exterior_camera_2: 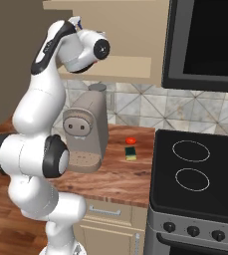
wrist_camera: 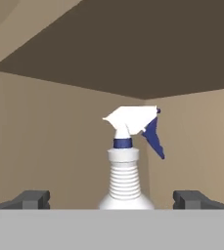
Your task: Pick the spray and sponge from the cabinet and place them on the counter.
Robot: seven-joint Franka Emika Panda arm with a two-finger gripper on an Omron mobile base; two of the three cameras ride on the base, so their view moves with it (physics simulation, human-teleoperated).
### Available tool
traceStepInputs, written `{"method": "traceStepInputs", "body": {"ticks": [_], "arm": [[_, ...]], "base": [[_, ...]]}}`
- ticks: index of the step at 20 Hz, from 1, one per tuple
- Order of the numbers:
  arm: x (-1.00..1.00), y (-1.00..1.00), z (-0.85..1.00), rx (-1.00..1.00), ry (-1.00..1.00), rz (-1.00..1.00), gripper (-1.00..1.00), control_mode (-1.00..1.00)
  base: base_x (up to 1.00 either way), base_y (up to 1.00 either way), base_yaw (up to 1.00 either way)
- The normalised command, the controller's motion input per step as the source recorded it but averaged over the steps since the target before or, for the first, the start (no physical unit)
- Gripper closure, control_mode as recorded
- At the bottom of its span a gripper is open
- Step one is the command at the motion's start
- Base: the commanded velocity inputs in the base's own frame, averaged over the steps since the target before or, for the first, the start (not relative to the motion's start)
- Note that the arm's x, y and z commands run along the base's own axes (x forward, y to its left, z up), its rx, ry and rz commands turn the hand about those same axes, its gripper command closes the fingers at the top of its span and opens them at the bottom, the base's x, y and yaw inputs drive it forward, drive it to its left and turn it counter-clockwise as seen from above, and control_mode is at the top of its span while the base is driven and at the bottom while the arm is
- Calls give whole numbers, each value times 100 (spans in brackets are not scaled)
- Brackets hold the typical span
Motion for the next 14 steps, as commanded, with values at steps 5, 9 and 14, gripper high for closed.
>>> {"method": "traceStepInputs", "body": {"ticks": [5, 9, 14], "arm": [[13, 0, 0, 0, 2, 0, -100, -100], [12, 0, -1, 0, 1, 0, -100, -100], [10, 1, -1, 0, 1, 0, -100, -100]], "base": [[0, 0, 0], [0, 0, 0], [0, 0, 0]]}}
